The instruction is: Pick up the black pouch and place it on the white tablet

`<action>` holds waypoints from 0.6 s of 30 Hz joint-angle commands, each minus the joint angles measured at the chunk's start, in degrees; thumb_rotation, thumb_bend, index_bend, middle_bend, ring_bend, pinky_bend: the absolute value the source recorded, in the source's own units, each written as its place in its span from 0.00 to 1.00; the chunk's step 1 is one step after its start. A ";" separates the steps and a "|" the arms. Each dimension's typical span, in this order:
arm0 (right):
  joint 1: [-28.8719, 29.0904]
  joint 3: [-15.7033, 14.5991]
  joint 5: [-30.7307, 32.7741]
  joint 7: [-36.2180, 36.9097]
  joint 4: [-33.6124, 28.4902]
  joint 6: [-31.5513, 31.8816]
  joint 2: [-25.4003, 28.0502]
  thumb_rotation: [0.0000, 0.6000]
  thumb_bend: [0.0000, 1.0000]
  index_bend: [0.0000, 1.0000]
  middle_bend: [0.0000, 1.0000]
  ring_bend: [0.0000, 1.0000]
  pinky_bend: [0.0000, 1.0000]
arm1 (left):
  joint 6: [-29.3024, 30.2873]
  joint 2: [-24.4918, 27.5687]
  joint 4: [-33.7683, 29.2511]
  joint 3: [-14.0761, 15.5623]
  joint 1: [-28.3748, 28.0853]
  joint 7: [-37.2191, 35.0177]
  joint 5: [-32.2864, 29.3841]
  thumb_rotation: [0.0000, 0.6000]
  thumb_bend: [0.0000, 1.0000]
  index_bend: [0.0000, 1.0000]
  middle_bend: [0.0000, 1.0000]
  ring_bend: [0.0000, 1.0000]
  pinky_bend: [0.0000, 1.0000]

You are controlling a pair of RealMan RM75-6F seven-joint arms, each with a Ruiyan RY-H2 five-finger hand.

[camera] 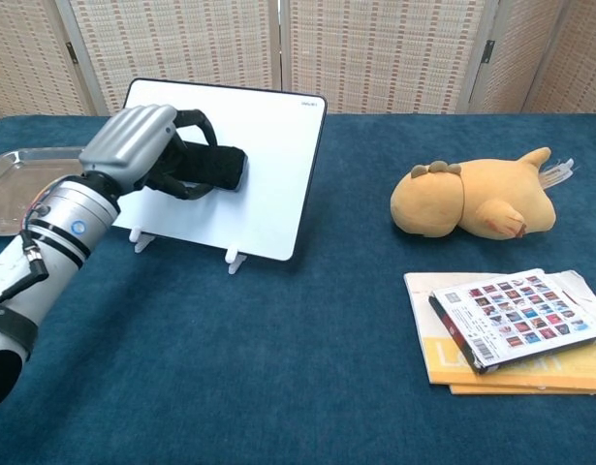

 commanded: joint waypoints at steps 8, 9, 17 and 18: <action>0.15 0.23 0.87 -1.11 -0.33 -0.48 -0.19 1.00 0.15 0.00 0.00 0.05 0.20 | 0.09 -1.36 3.35 1.18 -1.09 -2.70 -0.82 1.00 0.25 0.51 1.00 1.00 1.00; 0.14 0.22 0.88 -1.20 -0.34 -0.47 -0.22 1.00 0.15 0.00 0.00 0.05 0.20 | 0.31 -1.29 3.25 1.34 -1.07 -2.86 -0.78 1.00 0.25 0.47 1.00 1.00 1.00; -0.18 -0.14 -0.05 -1.69 -0.62 0.29 -0.42 1.00 0.15 0.00 0.00 0.05 0.20 | 3.65 -0.03 -0.55 3.22 0.41 -0.42 0.11 1.00 0.25 0.30 1.00 1.00 1.00; -0.31 -0.24 -0.33 -1.61 -0.67 0.56 -0.43 1.00 0.15 0.00 0.00 0.05 0.20 | 3.91 0.31 -1.50 3.39 0.65 0.21 0.14 1.00 0.25 0.30 1.00 1.00 1.00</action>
